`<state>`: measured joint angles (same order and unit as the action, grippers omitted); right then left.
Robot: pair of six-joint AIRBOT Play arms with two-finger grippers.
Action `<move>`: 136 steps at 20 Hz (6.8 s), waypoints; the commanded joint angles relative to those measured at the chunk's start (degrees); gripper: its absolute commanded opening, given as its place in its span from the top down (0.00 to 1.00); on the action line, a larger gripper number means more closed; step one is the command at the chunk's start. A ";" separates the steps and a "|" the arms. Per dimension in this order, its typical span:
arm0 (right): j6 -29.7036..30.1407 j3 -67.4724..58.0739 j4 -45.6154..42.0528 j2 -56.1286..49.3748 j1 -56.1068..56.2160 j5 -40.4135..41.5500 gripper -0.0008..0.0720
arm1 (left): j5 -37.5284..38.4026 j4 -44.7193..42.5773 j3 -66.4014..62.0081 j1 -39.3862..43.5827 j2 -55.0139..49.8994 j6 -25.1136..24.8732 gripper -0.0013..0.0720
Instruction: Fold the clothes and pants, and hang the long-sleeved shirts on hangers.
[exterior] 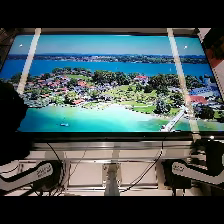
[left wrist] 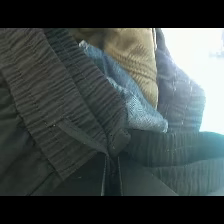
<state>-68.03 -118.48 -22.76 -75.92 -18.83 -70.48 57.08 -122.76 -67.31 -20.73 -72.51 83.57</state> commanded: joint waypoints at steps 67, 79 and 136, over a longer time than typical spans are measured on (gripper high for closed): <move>-12.46 4.92 -38.21 -15.34 -1.99 -11.17 0.97 | -0.35 14.60 -36.06 50.84 -20.22 13.18 0.97; -9.01 6.40 -8.98 -34.62 -18.16 -13.51 0.96 | 31.15 31.06 -33.40 15.37 -13.22 0.76 0.97; -10.60 5.90 -30.99 -41.70 -3.96 1.14 0.19 | -16.61 41.81 -6.60 17.81 -11.50 -7.19 0.98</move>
<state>-78.22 -112.22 -51.59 -116.64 -23.22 -68.84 54.02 -73.91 -67.16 -8.14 -83.15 65.08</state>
